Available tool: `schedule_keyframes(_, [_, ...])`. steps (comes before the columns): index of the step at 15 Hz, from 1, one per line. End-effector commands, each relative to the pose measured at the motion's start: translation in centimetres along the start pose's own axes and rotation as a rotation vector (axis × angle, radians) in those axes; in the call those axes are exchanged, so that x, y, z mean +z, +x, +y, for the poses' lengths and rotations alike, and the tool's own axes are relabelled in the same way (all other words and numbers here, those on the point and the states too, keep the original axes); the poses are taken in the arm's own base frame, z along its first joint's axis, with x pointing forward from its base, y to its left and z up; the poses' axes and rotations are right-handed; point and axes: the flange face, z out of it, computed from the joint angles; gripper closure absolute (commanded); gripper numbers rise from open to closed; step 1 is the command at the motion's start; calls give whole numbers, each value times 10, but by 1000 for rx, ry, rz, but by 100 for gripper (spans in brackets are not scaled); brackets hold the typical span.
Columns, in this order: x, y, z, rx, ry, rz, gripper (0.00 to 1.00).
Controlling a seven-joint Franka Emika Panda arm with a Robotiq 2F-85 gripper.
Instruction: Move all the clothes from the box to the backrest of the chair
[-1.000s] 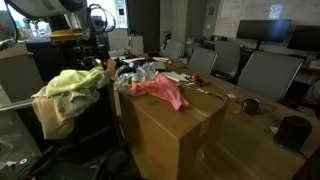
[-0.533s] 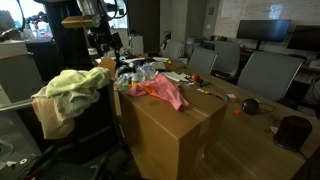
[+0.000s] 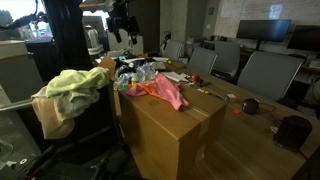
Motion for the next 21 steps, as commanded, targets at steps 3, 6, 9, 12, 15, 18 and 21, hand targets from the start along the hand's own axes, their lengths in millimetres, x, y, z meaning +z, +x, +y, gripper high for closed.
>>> schedule_keyframes(3, [-1,58,59,191,8,45,0])
schedule_keyframes(6, [22,76,104,304,31,16,0])
schedule_keyframes(9, [58,87,141,421,64,-35,0])
schedule_keyframes(12, [95,91,167,523,99,-94,0])
schedule_keyframes(15, [130,96,188,614,139,-145,0])
schedule_keyframes(18, [162,95,211,700,161,-194,0])
schedule_keyframes(21, [192,89,232,768,161,-234,0])
